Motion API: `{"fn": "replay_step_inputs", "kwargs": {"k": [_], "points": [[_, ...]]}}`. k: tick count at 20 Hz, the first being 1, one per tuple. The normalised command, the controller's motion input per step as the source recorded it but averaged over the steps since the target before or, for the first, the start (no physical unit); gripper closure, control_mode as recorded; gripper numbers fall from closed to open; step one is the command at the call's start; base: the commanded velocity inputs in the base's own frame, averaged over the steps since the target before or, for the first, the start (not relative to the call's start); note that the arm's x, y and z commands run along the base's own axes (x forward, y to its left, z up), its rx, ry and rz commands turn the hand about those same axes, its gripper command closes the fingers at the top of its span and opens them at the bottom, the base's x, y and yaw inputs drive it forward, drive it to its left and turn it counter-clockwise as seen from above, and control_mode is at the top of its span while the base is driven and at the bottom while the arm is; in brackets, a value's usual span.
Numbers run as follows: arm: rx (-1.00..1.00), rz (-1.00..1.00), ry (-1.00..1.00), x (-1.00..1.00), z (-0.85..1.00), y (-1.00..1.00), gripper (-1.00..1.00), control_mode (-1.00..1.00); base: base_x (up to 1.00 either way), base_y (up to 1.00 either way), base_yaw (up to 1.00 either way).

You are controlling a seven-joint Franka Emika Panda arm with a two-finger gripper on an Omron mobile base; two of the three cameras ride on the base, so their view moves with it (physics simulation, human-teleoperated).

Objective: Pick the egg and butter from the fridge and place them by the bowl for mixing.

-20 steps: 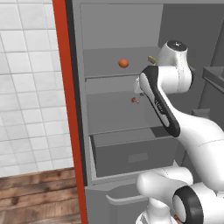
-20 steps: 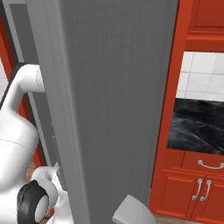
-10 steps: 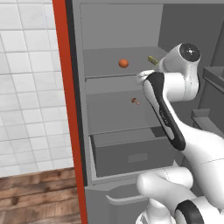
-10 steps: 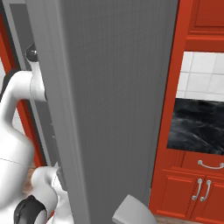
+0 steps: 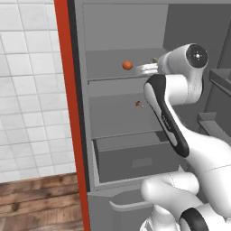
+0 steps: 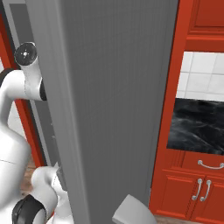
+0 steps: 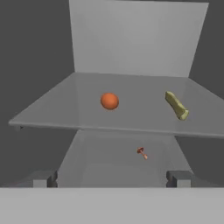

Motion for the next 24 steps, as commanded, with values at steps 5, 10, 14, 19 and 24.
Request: {"fn": "replay_step_inputs", "kwargs": {"k": [5,10,14,19,24], "points": [[0.15,0.01,0.0,0.24,0.13,0.06,-1.0,-1.0,0.0,0.0,0.0],[0.07,0.02,0.0,0.04,0.0,0.0,-1.0,-1.0,0.0,0.0,0.0],[-0.03,0.0,0.0,0.14,0.0,0.0,-1.0,-1.0,0.0,0.0,0.0],[0.0,0.0,0.0,0.37,0.0,0.0,-1.0,-1.0,0.0,0.0,0.0],[0.0,0.0,0.03,0.45,-0.06,0.0,-1.0,-1.0,0.0,0.0,0.0]]}}
